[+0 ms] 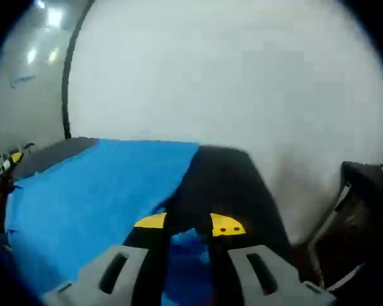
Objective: Spread out the cloth and fold it
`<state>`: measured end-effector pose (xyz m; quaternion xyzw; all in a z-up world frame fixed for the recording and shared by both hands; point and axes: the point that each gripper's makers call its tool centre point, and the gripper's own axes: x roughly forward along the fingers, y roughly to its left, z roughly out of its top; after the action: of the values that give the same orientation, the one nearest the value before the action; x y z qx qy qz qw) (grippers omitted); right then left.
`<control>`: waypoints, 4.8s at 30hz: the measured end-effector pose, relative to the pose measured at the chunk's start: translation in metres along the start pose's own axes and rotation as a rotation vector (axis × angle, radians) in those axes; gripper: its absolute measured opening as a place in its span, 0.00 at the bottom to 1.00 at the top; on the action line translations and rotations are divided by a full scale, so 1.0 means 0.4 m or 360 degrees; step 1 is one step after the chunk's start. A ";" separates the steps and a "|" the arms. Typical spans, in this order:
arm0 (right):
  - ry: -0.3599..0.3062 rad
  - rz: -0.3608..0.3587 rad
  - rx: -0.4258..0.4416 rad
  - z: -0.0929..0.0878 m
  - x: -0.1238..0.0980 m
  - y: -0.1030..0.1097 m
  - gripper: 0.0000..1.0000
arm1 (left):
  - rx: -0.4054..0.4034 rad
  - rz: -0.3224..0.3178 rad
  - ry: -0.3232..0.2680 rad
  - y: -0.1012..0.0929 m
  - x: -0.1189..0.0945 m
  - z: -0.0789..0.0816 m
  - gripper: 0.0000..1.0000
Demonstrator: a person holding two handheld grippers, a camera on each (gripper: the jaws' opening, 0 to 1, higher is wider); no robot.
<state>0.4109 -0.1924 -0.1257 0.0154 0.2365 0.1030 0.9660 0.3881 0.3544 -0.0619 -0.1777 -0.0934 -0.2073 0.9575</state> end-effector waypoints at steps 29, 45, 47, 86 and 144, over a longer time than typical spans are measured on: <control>-0.0037 -0.0344 0.0050 0.024 0.103 -0.167 0.19 | 0.0065 0.0008 0.0023 0.003 0.003 -0.008 0.17; -0.0119 -0.0242 0.0347 0.045 0.046 -0.176 0.28 | 0.0092 -0.0012 0.0020 -0.008 0.000 -0.007 0.17; -0.0504 -0.0466 0.0421 0.112 -0.009 -0.240 0.28 | 0.0092 -0.0011 0.0007 -0.009 -0.004 -0.003 0.17; 0.0086 -0.0952 -0.0758 -0.055 -0.227 -0.175 0.08 | 0.0113 -0.0049 -0.0007 -0.027 -0.006 -0.001 0.17; -0.0766 0.0150 -0.0380 0.032 -0.249 0.253 0.14 | -0.0272 0.0214 0.0633 0.076 -0.193 -0.027 0.18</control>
<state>0.3110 -0.1138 -0.0614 -0.0636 -0.0148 0.1684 0.9836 0.3330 0.4040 -0.1006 -0.2197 0.1273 -0.1810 0.9501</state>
